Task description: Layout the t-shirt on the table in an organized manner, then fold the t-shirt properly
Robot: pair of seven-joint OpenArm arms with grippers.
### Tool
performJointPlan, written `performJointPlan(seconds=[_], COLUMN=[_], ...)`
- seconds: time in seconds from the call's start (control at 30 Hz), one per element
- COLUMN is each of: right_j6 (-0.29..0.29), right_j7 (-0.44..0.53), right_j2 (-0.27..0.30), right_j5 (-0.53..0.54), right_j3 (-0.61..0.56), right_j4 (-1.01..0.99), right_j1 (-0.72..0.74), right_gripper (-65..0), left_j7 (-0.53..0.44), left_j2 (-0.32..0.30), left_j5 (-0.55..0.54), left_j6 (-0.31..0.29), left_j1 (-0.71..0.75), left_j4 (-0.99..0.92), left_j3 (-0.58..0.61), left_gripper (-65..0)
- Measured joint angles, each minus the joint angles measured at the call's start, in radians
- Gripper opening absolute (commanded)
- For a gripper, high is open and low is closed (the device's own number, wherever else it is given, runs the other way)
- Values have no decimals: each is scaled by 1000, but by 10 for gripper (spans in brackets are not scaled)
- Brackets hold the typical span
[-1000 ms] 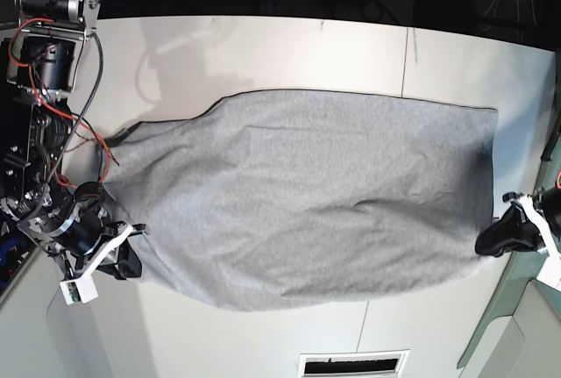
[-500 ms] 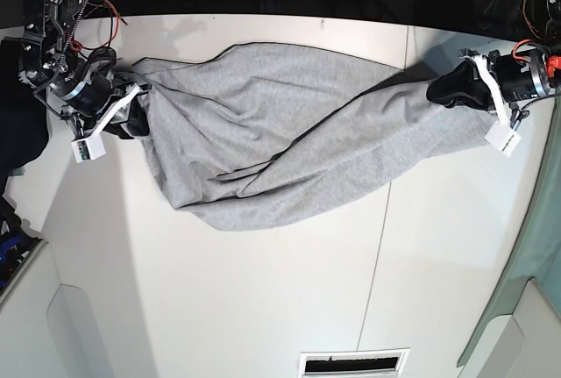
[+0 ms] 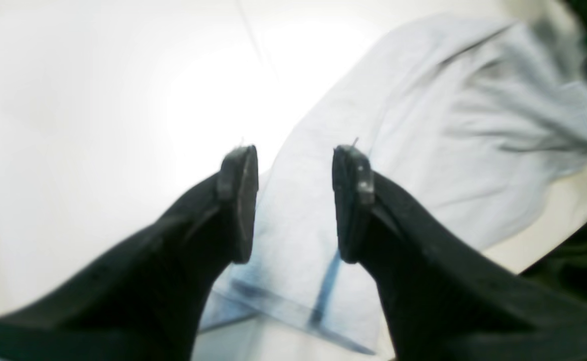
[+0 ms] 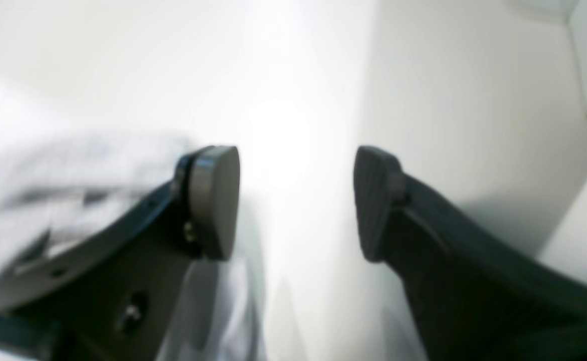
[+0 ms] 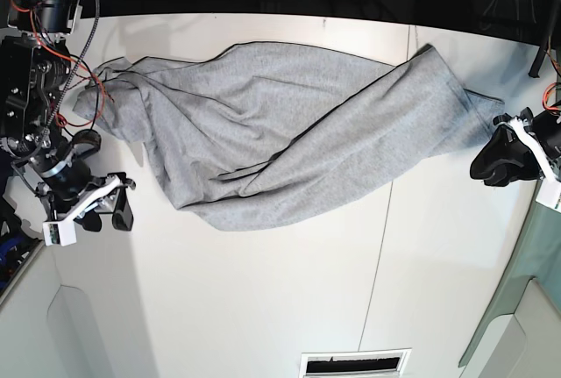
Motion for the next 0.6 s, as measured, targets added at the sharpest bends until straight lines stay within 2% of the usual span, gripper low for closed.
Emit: performJointPlan(seconds=[0.1,0.27,0.4,0.53,0.6], right_j6=[2,45,49,82,91], right_j7=[16,97,151,160,162], right_j2=[-36,-82,-95,-114,-128], right_j5=[-14,-30,-21,-21,-21], right_j3=[0,-1,0,2,2], right_j4=[-168,-465,-537,-562,-562], right_j1=[85,169,167,171,171], right_gripper=[-294,-294,-294,-295,-343], left_j7=[-23,-24,-27,-50,-62], left_j2=[3,4,32,70,86], left_j5=[85,86,87,172,210], left_j6=[0,1,1,1,1], left_j1=[-25,-60,-63,-62,-63], left_j4=[-108,-278,-313,-323,-323], left_j3=[53,162,193,196,196], left_gripper=[-379,-379,-379,-380,-412])
